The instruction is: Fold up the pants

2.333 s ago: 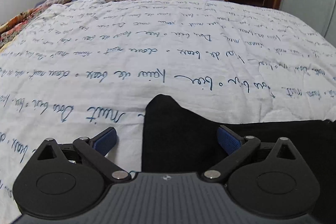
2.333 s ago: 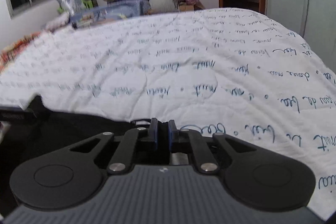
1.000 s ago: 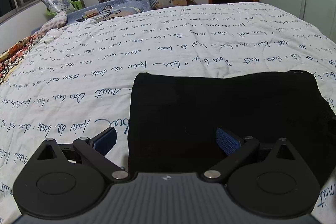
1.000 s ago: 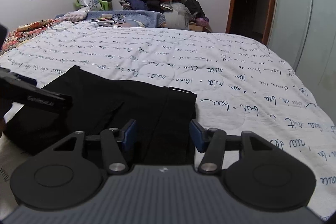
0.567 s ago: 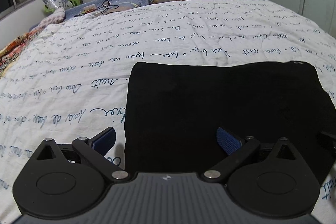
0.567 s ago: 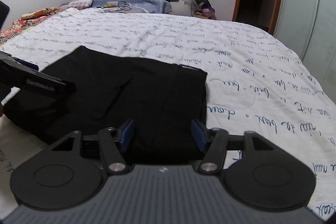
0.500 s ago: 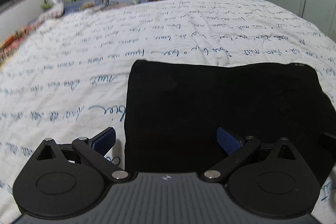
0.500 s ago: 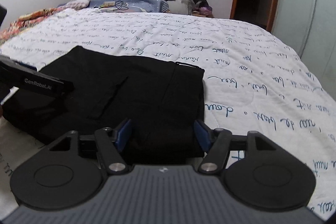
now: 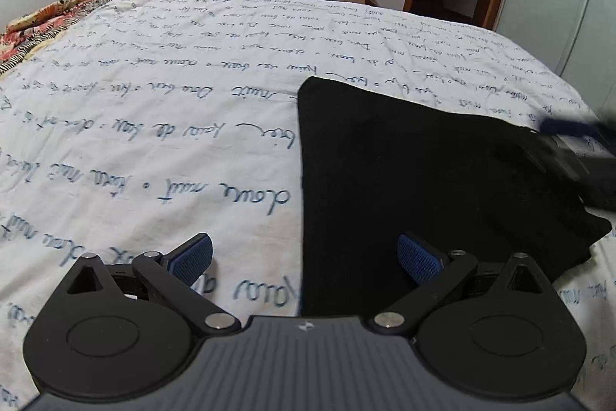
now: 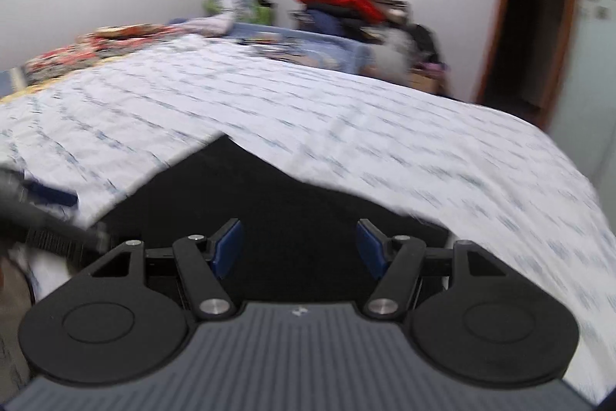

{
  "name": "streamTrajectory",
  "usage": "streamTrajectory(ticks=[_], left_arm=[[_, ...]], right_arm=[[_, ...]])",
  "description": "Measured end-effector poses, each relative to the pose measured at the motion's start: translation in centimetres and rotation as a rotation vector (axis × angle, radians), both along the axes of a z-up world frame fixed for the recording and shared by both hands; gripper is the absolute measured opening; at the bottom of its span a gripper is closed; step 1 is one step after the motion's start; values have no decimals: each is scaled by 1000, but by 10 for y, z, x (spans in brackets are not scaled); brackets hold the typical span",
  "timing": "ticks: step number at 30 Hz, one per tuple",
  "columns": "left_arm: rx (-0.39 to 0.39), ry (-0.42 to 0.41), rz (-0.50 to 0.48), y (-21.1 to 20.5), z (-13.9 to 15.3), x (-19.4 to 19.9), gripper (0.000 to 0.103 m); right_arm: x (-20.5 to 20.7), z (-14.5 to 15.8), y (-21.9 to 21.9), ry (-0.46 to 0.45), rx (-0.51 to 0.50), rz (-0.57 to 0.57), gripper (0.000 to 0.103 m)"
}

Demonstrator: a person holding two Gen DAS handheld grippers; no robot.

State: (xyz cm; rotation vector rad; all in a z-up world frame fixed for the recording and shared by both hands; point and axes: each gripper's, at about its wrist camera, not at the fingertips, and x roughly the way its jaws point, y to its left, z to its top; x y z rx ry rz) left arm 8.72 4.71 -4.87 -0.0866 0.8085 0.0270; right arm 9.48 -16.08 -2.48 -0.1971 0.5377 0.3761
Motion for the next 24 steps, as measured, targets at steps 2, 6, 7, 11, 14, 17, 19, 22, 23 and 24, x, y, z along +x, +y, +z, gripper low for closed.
streamTrajectory(ticks=[2,6,7,11,14,17,19,22,23,24], left_arm=[[17,-9,2,3,0,-1,103],[5,-4,-8,7,-3,-1,103],[10,-7,-13,7,-3,-1,103],[51,-20,-37,3,-2,-2,103],[53,-15,-40,3,-3,0,103],[27,-6,-35,6,-4,2,103],[17,-3,-30,8,-5,2,103],[18,-3,-21,9,-6,2,103],[22,-4,-20,9,-6,2,103],[26,-6,-20,8,-6,2,103]], right_arm=[[34,5,22,37,6,64,63],[110,2,59,166,92,125,62],[128,-1,68,196,103,131,62],[180,-21,97,278,77,127,62],[200,-40,108,356,83,137,47],[200,-42,109,378,129,174,9],[196,-37,116,344,104,173,8],[197,-32,129,302,58,168,8],[198,-32,132,299,51,167,8],[200,-35,135,299,36,162,8]])
